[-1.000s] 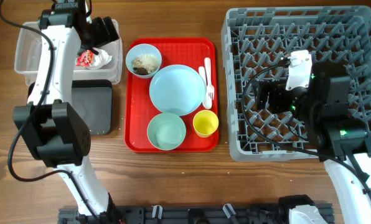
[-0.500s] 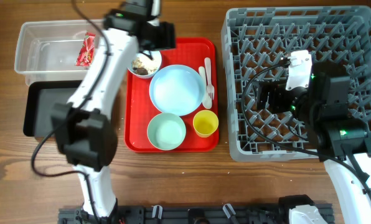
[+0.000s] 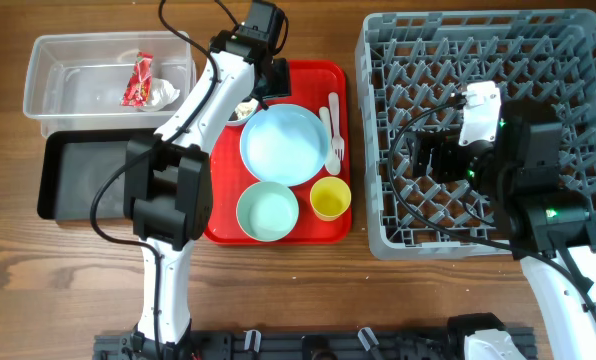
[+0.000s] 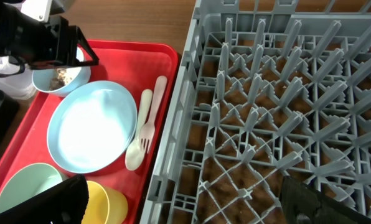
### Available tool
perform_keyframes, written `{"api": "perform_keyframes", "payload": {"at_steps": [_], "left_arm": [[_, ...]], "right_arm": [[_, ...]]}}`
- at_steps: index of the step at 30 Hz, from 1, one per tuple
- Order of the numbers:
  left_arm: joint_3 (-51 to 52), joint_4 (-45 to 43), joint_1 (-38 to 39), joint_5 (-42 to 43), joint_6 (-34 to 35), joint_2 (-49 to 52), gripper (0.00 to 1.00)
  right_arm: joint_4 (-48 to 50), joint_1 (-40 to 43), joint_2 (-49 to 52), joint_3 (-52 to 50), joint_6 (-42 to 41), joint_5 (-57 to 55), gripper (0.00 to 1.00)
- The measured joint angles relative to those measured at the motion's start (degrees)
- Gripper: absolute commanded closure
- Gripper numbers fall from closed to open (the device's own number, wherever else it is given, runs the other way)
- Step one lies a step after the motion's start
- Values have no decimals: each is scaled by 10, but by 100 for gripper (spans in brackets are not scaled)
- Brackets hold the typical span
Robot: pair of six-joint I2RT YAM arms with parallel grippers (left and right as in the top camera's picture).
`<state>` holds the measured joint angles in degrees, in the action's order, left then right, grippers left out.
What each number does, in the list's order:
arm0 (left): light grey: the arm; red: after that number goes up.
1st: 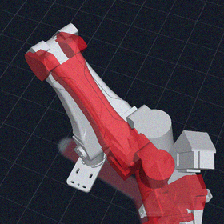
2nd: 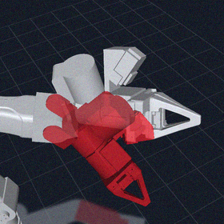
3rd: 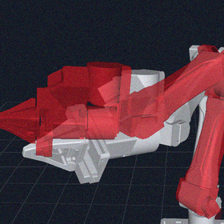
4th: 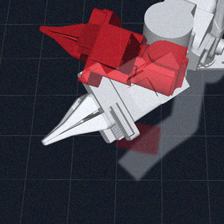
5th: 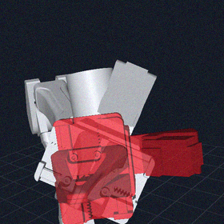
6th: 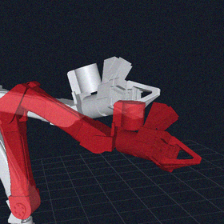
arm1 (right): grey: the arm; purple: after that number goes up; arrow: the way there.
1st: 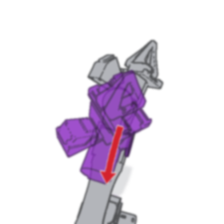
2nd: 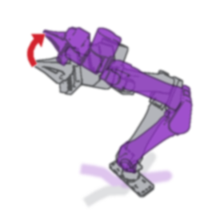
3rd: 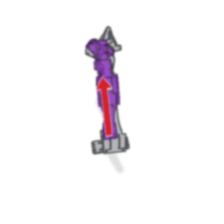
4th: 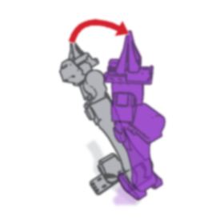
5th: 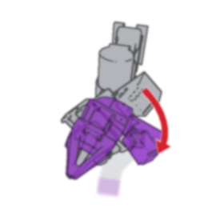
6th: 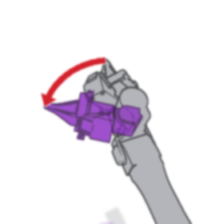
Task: Sort waste into correct bins and load items into the dishwasher rack
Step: 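Grasp the rim of the blue bowl with food scraps, left gripper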
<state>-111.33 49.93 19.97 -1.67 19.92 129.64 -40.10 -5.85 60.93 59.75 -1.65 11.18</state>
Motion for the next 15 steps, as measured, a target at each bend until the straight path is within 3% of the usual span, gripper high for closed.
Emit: {"api": "perform_keyframes", "payload": {"at_steps": [15], "left_arm": [[0, -14, -1, -32, 1, 18, 58]], "right_arm": [[-2, 0, 0, 0, 0, 0, 0]]}}
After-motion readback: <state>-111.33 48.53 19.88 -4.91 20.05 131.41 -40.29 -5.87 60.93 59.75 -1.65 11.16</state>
